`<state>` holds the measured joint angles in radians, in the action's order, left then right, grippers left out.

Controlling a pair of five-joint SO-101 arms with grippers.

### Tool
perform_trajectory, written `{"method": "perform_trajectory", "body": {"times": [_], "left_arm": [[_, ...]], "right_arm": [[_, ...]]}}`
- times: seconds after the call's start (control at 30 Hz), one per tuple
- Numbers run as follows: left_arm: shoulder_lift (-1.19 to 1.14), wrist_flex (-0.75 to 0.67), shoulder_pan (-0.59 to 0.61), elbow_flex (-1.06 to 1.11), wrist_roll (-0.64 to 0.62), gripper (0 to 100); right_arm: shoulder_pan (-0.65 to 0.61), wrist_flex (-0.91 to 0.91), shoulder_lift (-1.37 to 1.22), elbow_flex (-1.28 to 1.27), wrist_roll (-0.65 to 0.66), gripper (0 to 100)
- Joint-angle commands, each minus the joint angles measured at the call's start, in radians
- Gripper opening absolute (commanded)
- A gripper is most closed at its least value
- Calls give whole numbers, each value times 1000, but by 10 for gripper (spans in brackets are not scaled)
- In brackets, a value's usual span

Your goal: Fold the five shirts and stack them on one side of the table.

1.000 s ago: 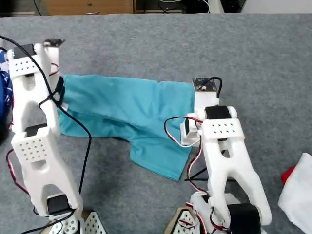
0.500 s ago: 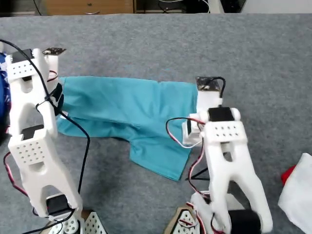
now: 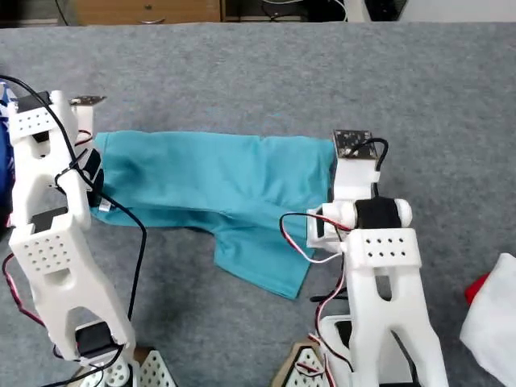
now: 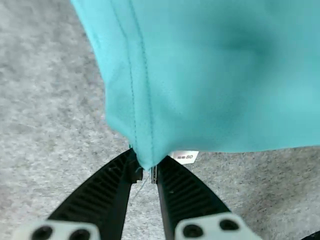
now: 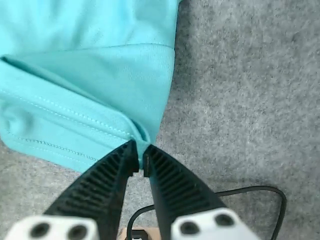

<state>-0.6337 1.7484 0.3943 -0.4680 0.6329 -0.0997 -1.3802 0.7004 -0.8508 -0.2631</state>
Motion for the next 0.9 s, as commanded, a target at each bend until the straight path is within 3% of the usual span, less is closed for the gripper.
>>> {"method": "perform_trajectory", "body": {"times": [0.0, 0.43, 0.63, 0.87], "left_arm": [[65, 9, 6, 2, 18, 18], [7, 8, 0, -8, 18, 19], [-8, 8, 0, -8, 20, 19], [-7, 9, -15, -9, 21, 23]], "right_arm": [[8, -3, 30, -4, -2, 5], [-213, -3, 28, -128, 94, 5], [-217, 21, 28, -147, 120, 5], [-217, 23, 30, -143, 241, 31]]}}
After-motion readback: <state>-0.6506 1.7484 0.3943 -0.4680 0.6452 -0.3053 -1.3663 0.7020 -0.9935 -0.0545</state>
